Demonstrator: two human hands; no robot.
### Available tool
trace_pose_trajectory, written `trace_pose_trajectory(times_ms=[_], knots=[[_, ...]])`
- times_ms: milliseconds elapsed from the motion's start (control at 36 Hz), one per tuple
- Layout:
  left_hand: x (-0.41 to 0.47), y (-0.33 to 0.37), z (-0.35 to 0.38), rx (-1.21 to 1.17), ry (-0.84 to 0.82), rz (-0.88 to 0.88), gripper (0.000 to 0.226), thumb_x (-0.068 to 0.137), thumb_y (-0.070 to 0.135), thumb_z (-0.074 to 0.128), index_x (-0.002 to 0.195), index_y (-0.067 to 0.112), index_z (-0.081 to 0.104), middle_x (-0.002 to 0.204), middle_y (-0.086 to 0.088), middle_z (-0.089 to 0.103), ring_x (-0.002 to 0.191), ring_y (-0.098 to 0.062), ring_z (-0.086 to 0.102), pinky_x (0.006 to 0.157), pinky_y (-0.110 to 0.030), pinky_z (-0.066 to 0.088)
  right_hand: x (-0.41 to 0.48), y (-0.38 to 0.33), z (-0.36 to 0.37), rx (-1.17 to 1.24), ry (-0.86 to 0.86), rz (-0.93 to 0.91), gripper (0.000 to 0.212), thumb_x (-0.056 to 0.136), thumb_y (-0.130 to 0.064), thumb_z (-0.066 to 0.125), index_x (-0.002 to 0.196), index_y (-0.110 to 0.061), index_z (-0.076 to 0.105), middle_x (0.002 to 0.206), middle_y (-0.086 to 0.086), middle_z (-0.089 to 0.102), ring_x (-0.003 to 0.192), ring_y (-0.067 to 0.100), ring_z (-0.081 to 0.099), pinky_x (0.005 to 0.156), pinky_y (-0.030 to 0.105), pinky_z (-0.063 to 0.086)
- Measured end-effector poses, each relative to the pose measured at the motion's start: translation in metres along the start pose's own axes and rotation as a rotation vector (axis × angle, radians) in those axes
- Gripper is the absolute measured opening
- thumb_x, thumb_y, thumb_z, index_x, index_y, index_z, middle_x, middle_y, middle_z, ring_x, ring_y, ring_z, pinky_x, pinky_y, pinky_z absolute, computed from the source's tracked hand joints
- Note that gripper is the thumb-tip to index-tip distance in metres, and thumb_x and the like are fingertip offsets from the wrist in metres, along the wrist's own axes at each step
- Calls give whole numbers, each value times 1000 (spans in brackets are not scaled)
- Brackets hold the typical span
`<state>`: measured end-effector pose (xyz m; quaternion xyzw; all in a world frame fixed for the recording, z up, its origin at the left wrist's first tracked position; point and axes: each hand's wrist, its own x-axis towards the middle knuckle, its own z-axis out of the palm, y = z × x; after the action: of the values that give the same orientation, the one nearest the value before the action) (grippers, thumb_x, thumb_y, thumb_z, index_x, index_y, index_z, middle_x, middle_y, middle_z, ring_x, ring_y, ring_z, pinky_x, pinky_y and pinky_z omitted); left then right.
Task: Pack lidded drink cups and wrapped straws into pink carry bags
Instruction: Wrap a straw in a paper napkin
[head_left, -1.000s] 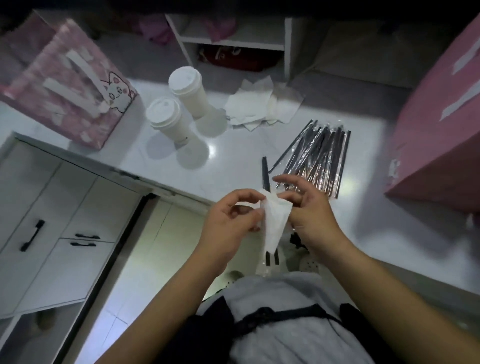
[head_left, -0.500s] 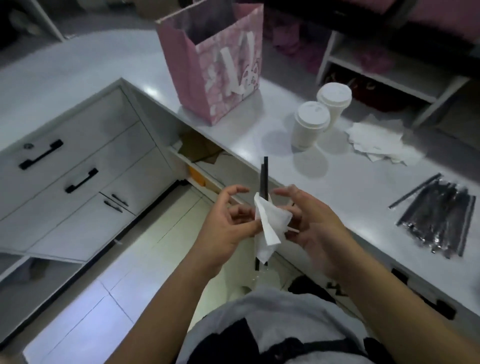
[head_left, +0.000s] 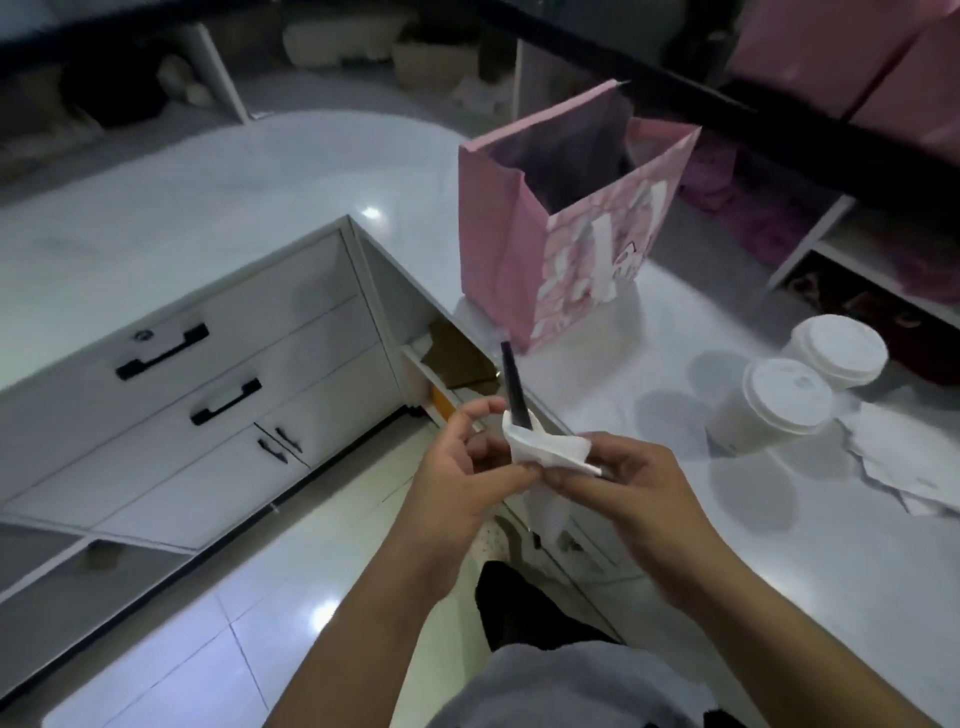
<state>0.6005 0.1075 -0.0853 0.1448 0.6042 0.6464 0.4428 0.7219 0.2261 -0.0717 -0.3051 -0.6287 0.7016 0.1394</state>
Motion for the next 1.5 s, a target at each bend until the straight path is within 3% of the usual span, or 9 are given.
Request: trace_pose_trajectory(times_ms=[167,278,528,611,722,833,1056,1333,1500], knots=[[67,71,-8,138,-176,14,48,71,-4,80,108,24,69,93,-1,71,89,-15,68,79,-25,54,79,-45,-25,-63,-95,-208,10,78,-12,78,87,-14,80,85,8,70,76,21,65,68,25,49],[114,131,-11,311,-347,138,47,75,-6,78,112,23,70,114,-14,68,108,-30,67,91,-35,54,122,-86,-58,-36,-80,-405,9,78,-20,80,86,-16,79,83,9,71,76,27,66,70,29,50],[220,221,-16,860,3,475,31,85,23,76,113,33,66,111,16,67,107,-4,63,94,-36,54,198,-178,-113,-593,49,-777,21,85,-29,68,98,-13,72,100,-1,69,95,18,67,82,26,49],[261,234,-6,1102,-103,437,42,82,41,73,120,45,55,131,19,49,124,-3,45,106,-37,44,224,-195,-118,-874,64,-717,19,85,-37,68,99,-28,76,109,-6,66,101,17,57,79,36,48],[305,245,8,1315,-363,340,44,86,20,67,120,46,54,143,15,37,129,-10,37,108,-37,40,255,-205,-113,-1211,51,-587,16,80,-33,71,93,-37,78,99,-14,63,83,14,49,64,35,46],[331,255,2,1272,-471,368,42,83,10,63,107,44,60,129,20,48,115,-3,50,95,-34,52,272,-215,-104,-1211,78,-403,24,75,-26,63,92,-32,79,94,-19,67,76,-1,61,65,30,50],[370,274,-38,971,-528,374,38,86,13,65,109,44,66,113,28,63,97,9,63,79,-18,54,313,-201,-70,-1223,131,-261,20,81,-10,72,97,-21,78,101,-8,71,88,17,67,79,38,55],[402,275,-51,848,-649,306,35,86,10,64,105,38,71,105,22,69,95,2,67,83,-23,58,371,-170,-30,-1335,-87,-11,18,95,-24,57,102,-23,72,104,-6,69,94,17,63,83,39,51],[410,278,-49,854,-675,317,32,88,15,66,105,42,68,103,24,68,95,6,65,73,-12,56,372,-175,-39,-1327,-196,159,40,96,-28,58,134,-39,55,136,-19,57,115,7,58,96,27,48]])
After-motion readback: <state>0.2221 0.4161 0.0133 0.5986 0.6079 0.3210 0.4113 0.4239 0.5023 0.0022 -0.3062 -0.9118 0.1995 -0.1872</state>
